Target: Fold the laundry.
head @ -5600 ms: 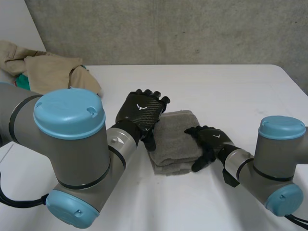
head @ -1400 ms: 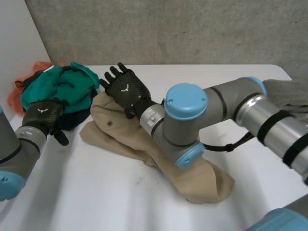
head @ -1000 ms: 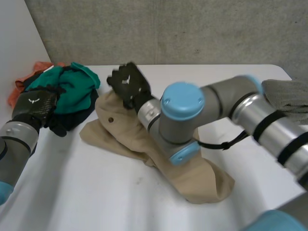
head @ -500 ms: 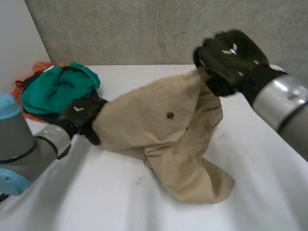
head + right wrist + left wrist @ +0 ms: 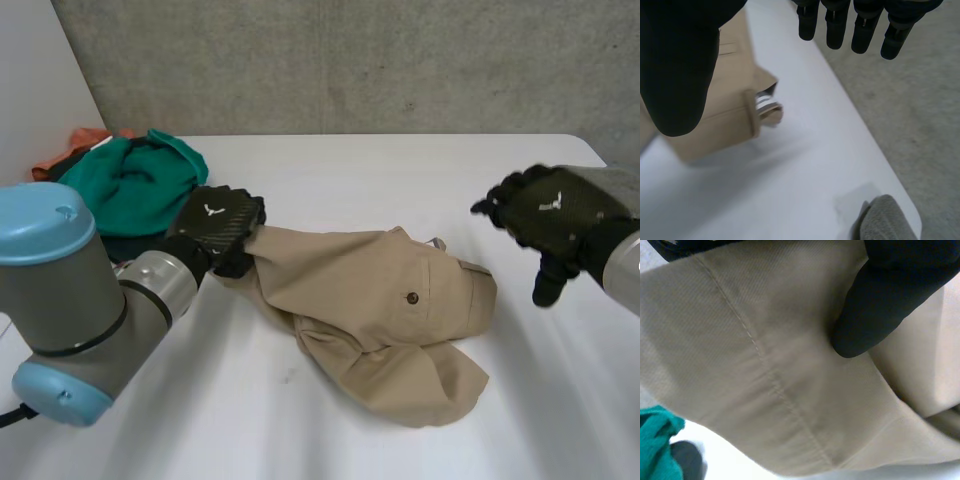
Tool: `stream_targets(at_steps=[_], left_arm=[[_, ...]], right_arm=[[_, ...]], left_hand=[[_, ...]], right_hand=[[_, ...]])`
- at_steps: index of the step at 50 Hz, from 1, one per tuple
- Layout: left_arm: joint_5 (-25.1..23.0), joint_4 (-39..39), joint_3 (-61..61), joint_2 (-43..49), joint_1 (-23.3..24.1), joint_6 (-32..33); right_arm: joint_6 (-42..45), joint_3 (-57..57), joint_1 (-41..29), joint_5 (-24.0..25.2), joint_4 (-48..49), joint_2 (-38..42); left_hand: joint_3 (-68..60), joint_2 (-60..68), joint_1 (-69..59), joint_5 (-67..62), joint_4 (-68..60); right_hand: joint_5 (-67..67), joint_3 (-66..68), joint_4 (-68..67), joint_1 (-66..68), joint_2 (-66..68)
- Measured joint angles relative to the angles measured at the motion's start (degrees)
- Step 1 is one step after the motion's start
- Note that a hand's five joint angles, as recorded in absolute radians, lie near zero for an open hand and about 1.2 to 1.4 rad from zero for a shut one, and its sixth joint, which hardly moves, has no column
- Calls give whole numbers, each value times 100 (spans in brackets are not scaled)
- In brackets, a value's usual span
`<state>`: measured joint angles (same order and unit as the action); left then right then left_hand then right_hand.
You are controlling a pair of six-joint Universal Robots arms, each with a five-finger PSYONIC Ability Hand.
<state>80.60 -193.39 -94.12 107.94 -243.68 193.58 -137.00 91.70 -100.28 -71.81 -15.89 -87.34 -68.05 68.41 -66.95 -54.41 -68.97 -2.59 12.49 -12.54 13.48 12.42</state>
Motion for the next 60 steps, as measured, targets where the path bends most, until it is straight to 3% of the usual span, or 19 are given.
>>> stream_targets(at_steps=[11,24,27,29,31,33,37,43,51,60], left_arm=[[12,95,-348,-546,138,24],[17,90,-634,-1149,125,14],[17,83,-636,-1186,127,18],[17,81,-612,-1190,126,44],[17,81,-587,-1189,125,83],[22,82,-504,-1198,122,219],[107,99,-257,-1269,130,570],[635,293,537,-1710,261,1109],[1076,1034,1911,-2194,426,1245],[1085,1347,2478,-2055,516,1228]], right_arm=[[-2509,-845,-756,-330,352,228],[-2823,-2077,-1326,-652,-71,2685],[-2775,-2285,-1328,-724,-171,3006],[-2704,-2404,-1314,-751,-254,3140],[-2649,-2436,-1303,-758,-282,3142],[-2396,-2462,-1272,-762,-318,2960],[-1847,-2424,-1225,-757,-294,2400],[-853,-2363,-1172,-750,-113,939],[-317,-2611,-908,-668,79,-834],[-318,-2777,-656,-476,33,-823]], left_hand=[[-15,14,0,0,-3],[-29,19,0,0,-2],[-29,19,0,0,-2],[-31,19,0,0,-3],[-39,20,0,5,-3],[-41,25,0,0,-4],[-41,27,0,0,-3],[-41,27,0,0,-3],[-42,28,0,0,-3],[-43,38,0,0,-4]], right_hand=[[0,0,0,0,0],[-68,80,-60,45,71],[-1203,1311,-1194,1190,1311],[-3624,3767,-3730,3746,3865],[-4533,4696,-4673,4767,4821],[-5152,5511,-5524,5071,5502],[-5153,5561,-5598,5072,5501],[-5153,5578,-5610,5071,5502],[-5153,5577,-5623,5071,5502],[-5156,5578,-5624,5072,5502]])
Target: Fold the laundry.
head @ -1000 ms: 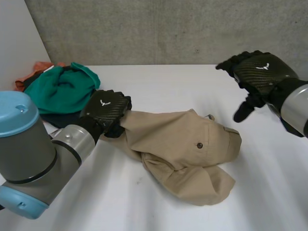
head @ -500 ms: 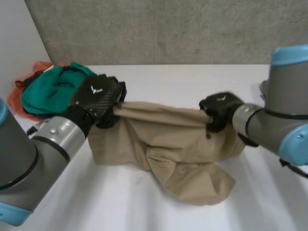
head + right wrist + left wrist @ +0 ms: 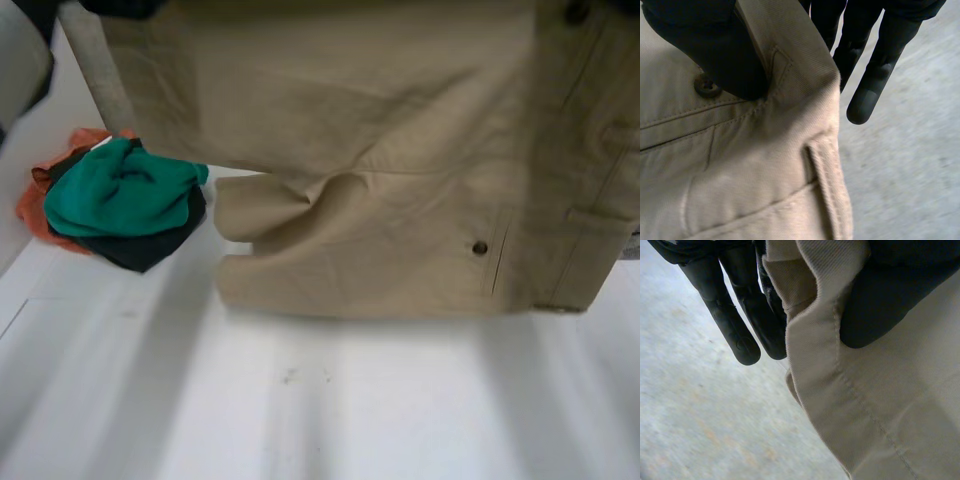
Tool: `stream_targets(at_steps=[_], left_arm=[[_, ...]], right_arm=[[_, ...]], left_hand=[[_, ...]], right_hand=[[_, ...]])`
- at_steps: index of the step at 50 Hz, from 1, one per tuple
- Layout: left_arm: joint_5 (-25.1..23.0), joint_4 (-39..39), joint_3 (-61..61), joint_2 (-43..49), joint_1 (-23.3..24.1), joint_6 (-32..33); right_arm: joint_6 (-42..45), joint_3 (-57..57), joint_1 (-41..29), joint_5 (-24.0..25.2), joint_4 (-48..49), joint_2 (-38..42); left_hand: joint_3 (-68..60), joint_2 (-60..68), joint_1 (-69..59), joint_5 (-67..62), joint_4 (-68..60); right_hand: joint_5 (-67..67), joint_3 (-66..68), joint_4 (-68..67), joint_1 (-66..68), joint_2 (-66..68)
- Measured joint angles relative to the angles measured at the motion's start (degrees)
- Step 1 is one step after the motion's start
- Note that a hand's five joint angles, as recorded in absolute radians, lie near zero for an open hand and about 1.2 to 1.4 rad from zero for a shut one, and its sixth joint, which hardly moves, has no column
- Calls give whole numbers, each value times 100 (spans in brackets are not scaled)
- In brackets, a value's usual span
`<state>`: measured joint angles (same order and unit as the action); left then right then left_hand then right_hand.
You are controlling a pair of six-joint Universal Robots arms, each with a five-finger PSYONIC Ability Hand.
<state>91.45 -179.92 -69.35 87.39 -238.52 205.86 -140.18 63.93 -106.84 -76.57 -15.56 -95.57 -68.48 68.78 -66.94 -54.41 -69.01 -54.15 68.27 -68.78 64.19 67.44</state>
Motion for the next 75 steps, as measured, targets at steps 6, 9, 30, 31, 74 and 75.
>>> stream_targets(at_steps=[6,9,30,31,74,75], left_arm=[[19,-31,20,1155,31,39],[37,-103,176,1874,22,124],[266,-2817,4182,4501,-172,1427],[284,-2813,4156,4482,-175,1374],[347,-2315,-2423,2702,342,966],[348,-2293,-2435,2689,336,955]], right_arm=[[19,75,-82,-36,23,1144],[78,24,-141,-111,170,1801],[362,-973,-577,-1205,6046,3738],[356,-962,-596,-1213,6047,3719],[-1336,1941,323,-336,1661,3621],[-1333,1939,349,-262,1631,3637]], left_hand=[[-5,1,0,-141,0],[-5,1,0,-166,0],[-15,10,0,-166,-3],[-15,10,0,-166,-3],[-16,12,0,-238,-3],[-16,12,0,-244,-3]], right_hand=[[-33,22,-1,0,0],[-94,22,-1,0,0],[-106,27,-21,0,4],[-106,27,-21,0,5],[1415,-1773,1840,-1346,-1650],[777,-1042,1103,-682,-894]])
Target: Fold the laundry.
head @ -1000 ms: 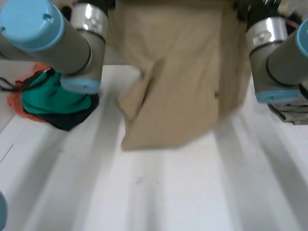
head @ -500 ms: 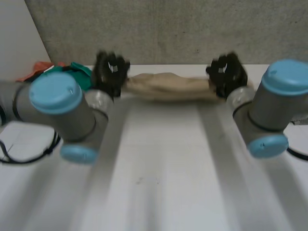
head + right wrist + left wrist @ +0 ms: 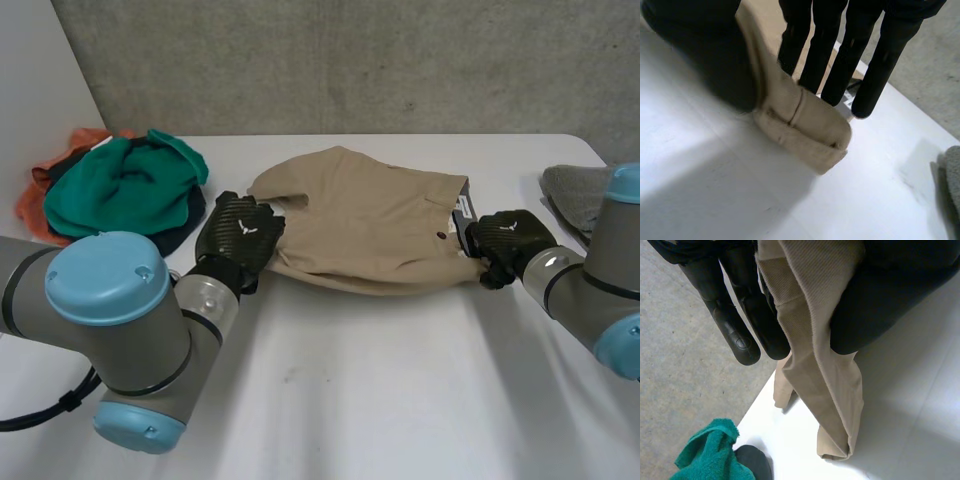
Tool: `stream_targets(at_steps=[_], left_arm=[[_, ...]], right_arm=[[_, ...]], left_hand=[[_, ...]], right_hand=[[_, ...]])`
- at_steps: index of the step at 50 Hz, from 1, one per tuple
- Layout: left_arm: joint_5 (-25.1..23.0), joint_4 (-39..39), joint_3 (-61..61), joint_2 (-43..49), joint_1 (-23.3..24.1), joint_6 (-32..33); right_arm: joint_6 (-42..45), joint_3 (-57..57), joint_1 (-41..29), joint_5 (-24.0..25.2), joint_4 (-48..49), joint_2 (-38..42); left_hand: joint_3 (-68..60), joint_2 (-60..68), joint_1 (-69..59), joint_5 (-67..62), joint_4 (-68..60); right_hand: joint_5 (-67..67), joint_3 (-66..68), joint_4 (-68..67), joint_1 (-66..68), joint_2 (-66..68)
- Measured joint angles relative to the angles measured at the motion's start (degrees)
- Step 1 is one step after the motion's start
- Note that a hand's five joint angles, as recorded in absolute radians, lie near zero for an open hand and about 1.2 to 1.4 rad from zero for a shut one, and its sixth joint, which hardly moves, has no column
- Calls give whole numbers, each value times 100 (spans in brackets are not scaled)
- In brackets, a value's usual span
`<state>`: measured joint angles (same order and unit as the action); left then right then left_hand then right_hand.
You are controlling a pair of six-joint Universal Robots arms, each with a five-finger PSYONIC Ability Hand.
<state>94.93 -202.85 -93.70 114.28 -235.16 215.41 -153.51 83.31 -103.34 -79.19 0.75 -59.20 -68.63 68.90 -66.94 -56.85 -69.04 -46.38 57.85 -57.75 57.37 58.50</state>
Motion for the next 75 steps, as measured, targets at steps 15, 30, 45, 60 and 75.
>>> stream_targets(at_steps=[15,30,45,60,75], left_arm=[[5,1191,-518,-617,139,-193],[-11,4191,-1179,-1560,1179,-238],[57,2221,307,-401,754,-28],[31,-1213,2367,2285,163,1958],[-99,-1691,3349,3077,160,1784]], right_arm=[[1002,754,111,493,-341,-498],[4232,2678,634,283,-3058,-2438],[2646,1831,603,211,-983,-2109],[2123,286,-104,-590,1510,64],[1800,-609,-271,-1362,2740,1082]], left_hand=[[0,0,0,6,0],[0,0,0,6,0],[0,0,0,-52,0],[0,-1,0,-52,0],[5654,-5716,5598,5413,5739]], right_hand=[[-1030,1043,-1101,538,898],[-1030,1043,-1104,538,898],[-1122,1043,-1103,538,898],[-1148,1064,-1107,538,898],[4371,-4536,4507,-4386,-4607]])
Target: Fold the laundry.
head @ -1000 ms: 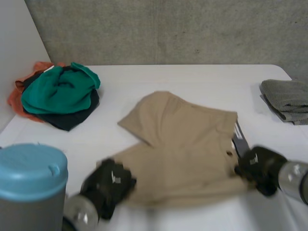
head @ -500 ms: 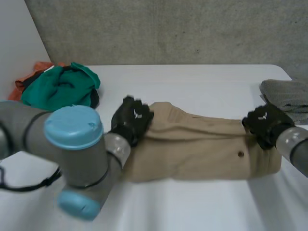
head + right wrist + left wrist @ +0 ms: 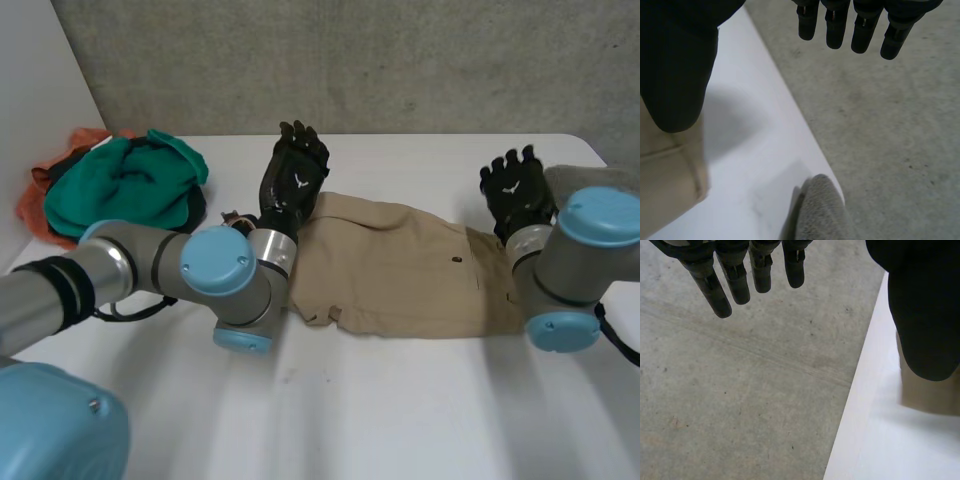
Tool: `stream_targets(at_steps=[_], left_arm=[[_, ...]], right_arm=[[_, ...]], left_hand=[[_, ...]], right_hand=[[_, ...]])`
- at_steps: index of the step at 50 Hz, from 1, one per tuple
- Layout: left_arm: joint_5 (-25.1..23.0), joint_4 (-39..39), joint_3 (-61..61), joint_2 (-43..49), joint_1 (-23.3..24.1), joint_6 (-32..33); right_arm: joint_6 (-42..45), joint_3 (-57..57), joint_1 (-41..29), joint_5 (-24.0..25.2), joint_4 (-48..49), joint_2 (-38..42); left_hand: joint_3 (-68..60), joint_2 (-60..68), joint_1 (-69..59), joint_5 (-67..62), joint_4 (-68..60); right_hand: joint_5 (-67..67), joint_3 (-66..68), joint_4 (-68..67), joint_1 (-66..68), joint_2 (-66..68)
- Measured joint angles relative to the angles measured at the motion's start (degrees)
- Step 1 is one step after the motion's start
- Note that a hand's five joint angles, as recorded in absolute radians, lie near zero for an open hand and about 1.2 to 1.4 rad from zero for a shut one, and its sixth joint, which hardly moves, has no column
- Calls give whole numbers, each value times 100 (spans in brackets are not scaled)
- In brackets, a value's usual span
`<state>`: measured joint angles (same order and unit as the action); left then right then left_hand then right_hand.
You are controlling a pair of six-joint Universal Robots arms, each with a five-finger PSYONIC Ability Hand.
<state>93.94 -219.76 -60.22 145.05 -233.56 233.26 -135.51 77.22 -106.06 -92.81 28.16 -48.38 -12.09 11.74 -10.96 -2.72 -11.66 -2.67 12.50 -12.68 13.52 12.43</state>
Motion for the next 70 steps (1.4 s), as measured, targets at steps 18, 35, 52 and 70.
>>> stream_targets(at_steps=[18,35,52,70], left_arm=[[248,812,-2580,-2455,93,-1709],[252,1200,-2885,-2554,98,-2339],[241,1281,-3271,-3242,56,-2455],[242,1473,-3443,-3542,-18,-2649]], right_arm=[[-1538,1266,859,1515,-3241,-1971],[-1679,1653,1144,1427,-2181,-1247],[1713,1830,1005,1226,-1227,-2098],[2020,1087,-1793,3135,-93,-786]], left_hand=[[0,0,0,0,0],[0,0,0,0,0],[0,0,0,0,0],[0,0,0,0,0]], right_hand=[[-16,17,-14,1,14],[-5040,5485,-5559,4426,5356],[-5351,5509,-5594,4903,5465],[-3094,3123,-3114,2857,3068]])
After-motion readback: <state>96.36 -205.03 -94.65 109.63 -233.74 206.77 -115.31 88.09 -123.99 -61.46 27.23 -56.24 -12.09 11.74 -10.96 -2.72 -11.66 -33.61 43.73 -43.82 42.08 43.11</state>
